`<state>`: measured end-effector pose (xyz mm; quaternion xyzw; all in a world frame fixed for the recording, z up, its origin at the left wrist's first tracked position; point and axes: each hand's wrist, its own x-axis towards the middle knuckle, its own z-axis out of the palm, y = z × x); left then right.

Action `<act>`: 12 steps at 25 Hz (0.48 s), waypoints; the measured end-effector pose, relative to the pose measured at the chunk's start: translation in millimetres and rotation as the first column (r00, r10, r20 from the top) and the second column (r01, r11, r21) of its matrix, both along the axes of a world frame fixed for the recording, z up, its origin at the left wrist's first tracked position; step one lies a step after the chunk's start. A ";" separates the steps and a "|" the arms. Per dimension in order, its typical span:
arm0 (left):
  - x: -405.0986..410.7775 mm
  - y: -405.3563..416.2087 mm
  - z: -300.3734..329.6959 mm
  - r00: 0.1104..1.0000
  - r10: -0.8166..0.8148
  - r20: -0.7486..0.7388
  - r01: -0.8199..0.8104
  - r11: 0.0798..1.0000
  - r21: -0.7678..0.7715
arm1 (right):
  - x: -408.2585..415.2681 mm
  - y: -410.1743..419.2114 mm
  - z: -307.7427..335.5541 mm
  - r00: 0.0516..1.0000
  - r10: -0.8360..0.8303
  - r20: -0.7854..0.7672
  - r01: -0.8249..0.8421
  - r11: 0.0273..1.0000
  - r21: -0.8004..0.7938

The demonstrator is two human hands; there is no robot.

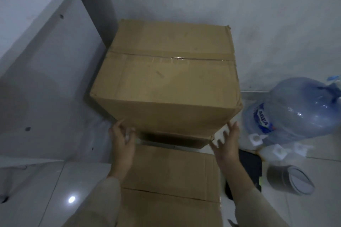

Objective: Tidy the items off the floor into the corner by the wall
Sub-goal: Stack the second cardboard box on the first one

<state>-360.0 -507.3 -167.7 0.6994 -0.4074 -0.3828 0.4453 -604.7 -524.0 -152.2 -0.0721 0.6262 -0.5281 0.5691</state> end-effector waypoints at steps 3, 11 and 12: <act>13.4 -19.5 -37.0 0.853 0.229 -0.469 -0.088 0.949 0.303 | 15.1 4.0 -32.5 0.935 -0.155 0.319 0.117 0.984 0.134; 16.1 -61.3 -101.8 0.677 0.388 -0.626 -0.176 0.910 0.375 | 9.4 -29.8 -100.0 0.910 -0.088 0.404 0.041 0.991 0.124; 14.9 -64.1 -106.5 0.652 0.396 -0.646 -0.181 0.909 0.375 | 6.1 -34.3 -104.5 0.907 -0.097 0.409 0.052 0.991 0.120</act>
